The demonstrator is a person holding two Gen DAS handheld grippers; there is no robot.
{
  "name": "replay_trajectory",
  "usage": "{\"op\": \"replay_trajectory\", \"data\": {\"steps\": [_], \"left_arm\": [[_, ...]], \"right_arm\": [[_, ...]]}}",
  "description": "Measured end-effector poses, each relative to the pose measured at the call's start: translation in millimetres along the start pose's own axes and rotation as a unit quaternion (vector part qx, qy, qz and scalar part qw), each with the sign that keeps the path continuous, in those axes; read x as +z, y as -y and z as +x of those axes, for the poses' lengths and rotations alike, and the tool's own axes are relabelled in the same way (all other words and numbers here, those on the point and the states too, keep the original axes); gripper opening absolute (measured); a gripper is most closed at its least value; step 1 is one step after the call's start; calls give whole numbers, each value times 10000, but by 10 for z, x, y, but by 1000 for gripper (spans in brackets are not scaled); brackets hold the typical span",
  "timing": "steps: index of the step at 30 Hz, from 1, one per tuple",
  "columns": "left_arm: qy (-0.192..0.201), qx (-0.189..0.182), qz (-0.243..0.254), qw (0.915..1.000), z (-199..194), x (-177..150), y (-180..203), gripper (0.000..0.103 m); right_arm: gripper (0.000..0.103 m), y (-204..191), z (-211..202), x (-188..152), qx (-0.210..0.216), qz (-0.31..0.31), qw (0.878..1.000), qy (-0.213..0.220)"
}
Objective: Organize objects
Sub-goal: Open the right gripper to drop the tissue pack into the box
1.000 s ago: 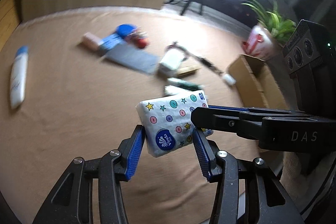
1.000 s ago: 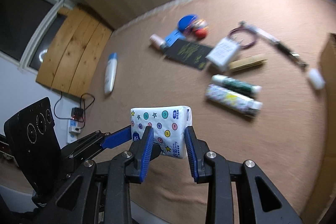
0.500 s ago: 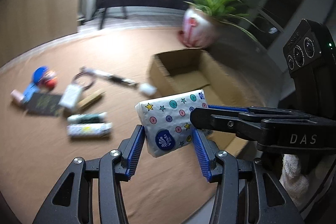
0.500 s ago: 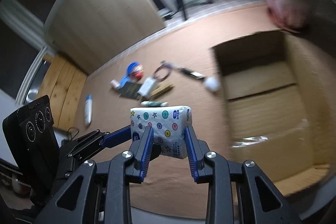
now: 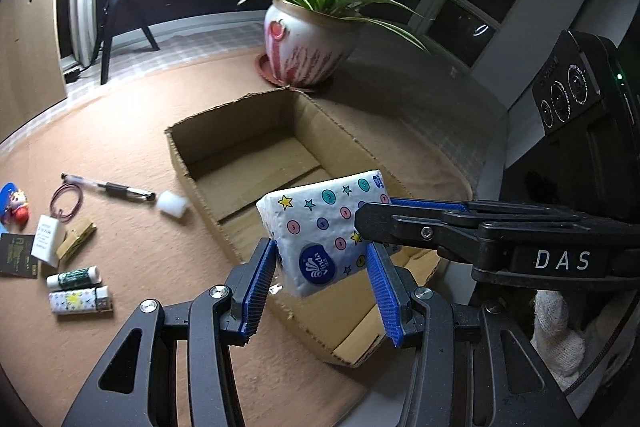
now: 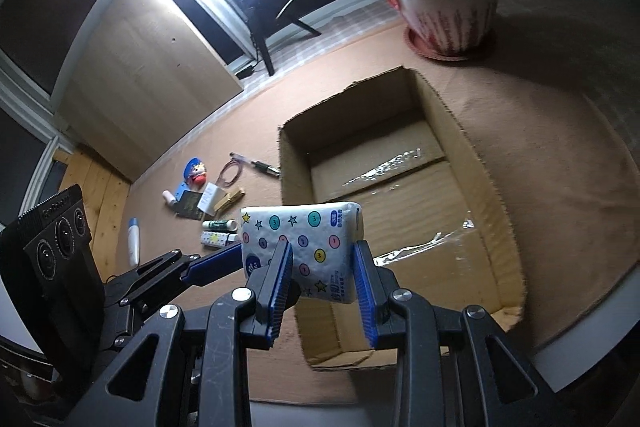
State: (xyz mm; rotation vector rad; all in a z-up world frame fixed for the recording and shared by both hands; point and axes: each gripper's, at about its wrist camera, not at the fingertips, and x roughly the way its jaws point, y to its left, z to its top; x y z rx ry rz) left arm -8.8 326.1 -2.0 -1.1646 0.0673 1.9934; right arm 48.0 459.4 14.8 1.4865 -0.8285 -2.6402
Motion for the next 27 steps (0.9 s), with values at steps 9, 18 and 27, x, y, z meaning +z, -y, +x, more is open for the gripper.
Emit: {"op": "replay_trajectory", "data": {"steps": [9,18,27], "left_arm": [[92,370,-108,9992,-72,-16,-141,74],[128,649,-435,9969,-307,-161,-490,74],[193,1100,-1100,9876,-708,-508,-1106,74]], "right_arm": [[44,-112,-5,50,-256,-258,9992,176],[44,-351,182,59,-10,-406,9992,5],[44,-787,501,126,530,-717,9954,-340]]}}
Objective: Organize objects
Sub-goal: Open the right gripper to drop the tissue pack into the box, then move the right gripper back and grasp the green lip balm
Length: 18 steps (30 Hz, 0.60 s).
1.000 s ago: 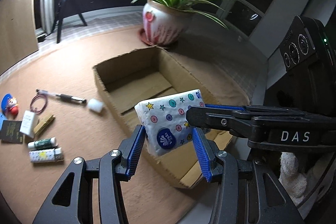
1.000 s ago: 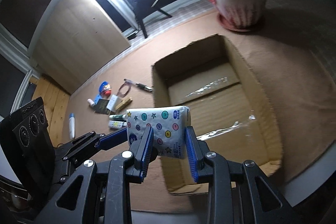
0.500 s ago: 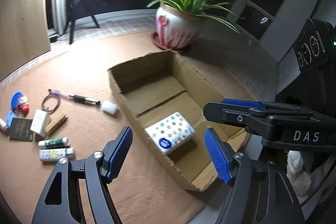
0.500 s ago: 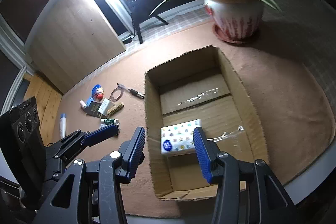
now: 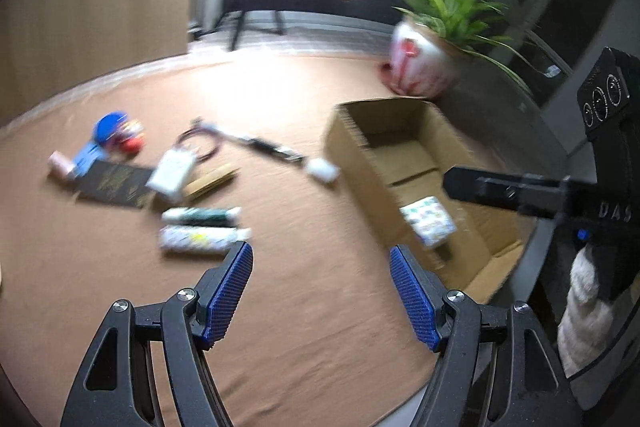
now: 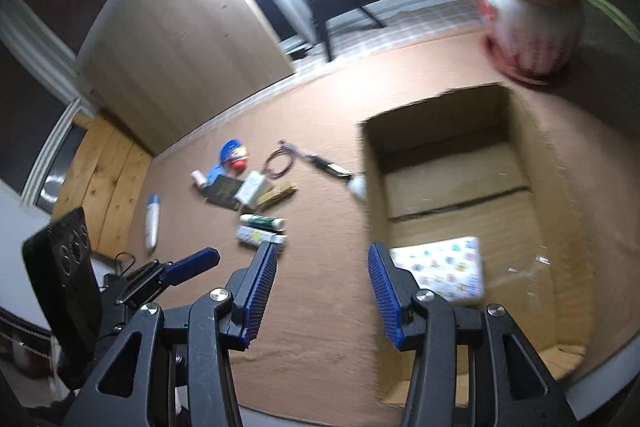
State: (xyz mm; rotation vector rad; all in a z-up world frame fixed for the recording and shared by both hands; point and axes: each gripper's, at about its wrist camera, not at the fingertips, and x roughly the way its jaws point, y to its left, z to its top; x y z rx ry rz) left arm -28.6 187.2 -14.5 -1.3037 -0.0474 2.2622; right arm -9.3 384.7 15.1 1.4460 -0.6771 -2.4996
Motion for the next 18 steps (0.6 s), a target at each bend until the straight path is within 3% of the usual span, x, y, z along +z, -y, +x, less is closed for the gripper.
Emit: {"op": "replay_trajectory", "data": {"steps": [9,18], "left_arm": [[-29,534,-927,9943,-259,-434,-879,74],[126,873,-1312,9874,-587,-641,-1264,74]], "right_arm": [[44,-573,698,126,326,-644,9948,-714],[44,-900,1361,223,212,-1278,9826,-1333]]}}
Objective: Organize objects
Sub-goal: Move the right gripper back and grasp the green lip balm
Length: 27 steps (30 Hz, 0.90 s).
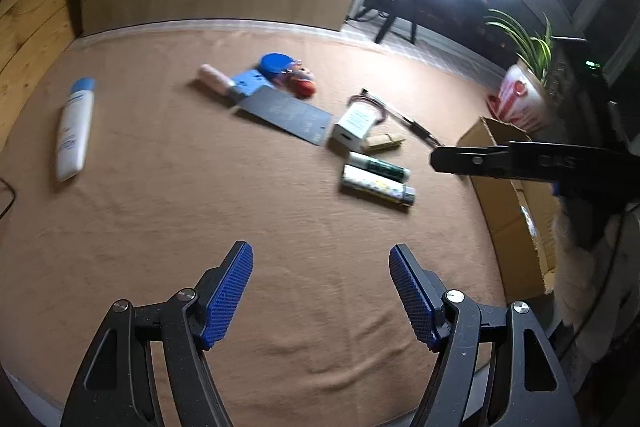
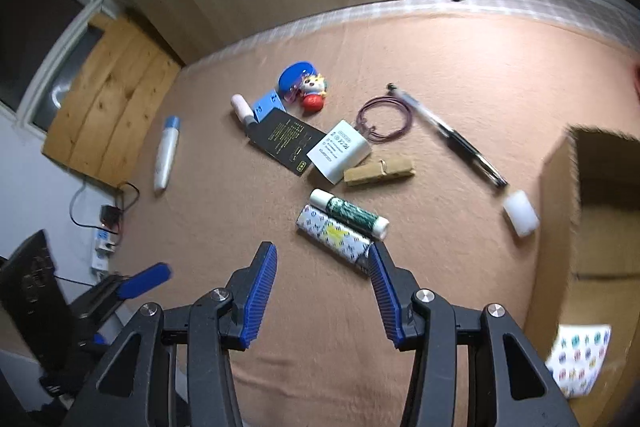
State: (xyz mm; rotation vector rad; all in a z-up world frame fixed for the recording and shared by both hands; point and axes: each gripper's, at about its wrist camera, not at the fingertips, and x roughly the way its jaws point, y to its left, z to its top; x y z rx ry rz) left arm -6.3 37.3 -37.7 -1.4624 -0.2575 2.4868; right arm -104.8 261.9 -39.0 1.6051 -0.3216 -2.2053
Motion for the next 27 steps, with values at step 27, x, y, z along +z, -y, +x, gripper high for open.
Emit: {"op": "replay_trajectory", "data": {"steps": [27], "left_arm": [[-183,69,-17,9998,149,37,-138,74]], "right_arm": [[21,229,683,27,212,499,9942,-929]]}}
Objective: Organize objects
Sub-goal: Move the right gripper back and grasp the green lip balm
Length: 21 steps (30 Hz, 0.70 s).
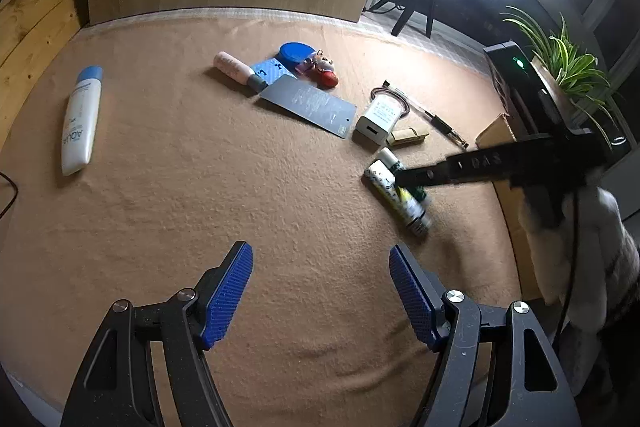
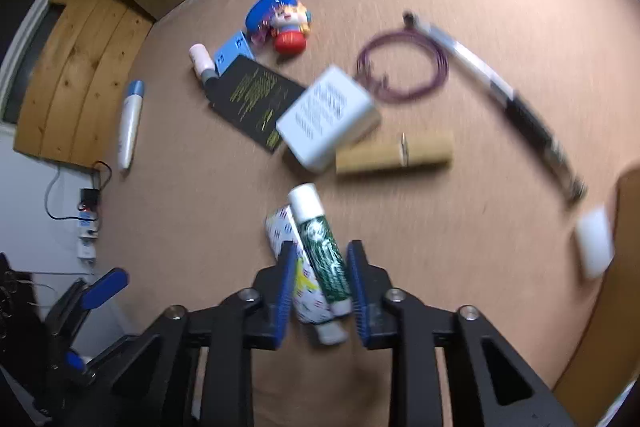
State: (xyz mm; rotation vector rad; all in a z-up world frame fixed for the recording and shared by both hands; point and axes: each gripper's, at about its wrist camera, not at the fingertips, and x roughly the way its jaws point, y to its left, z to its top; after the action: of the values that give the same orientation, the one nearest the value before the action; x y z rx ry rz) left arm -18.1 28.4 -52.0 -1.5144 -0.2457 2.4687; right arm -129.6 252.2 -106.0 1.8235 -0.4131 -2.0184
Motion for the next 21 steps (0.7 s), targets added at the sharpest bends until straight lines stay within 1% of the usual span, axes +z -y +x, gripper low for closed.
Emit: {"op": "replay_trajectory", "data": {"steps": [4,6,8,10,13,14,17,20,21], "left_arm": [[-113,-4,10,9999,101,-19,-17,74],[-168,-10,20,9999,147,-29,-21,74],[-212,-7,39,9998,187,-37,-22,74],[-249,-7,83,9997,227,-36,-2,74],[-273,-18,113,9996,276,-22,29,74],[-282,-21,126,9995,293,-14,39,74],[-310,-39,210,9993,362,17,110,74],[-351,-60,356,9987,470,74,239,74],[-359,-61,399,9985,498,90,276,74]], "right_arm": [[19,-10,21,-194,247,349,9989,184],[19,-21,11,-276,213,454,9978,430],[18,-25,0,-323,178,552,9967,574],[17,-68,0,-337,16,458,9970,627],[14,-129,-63,-359,-591,179,9958,676],[14,-134,-79,-364,-723,107,9950,674],[14,-86,-113,-377,-833,39,9945,635],[14,-56,-150,-412,-1066,-27,9921,667],[14,-40,-149,-426,-1070,-28,9920,670]]}}
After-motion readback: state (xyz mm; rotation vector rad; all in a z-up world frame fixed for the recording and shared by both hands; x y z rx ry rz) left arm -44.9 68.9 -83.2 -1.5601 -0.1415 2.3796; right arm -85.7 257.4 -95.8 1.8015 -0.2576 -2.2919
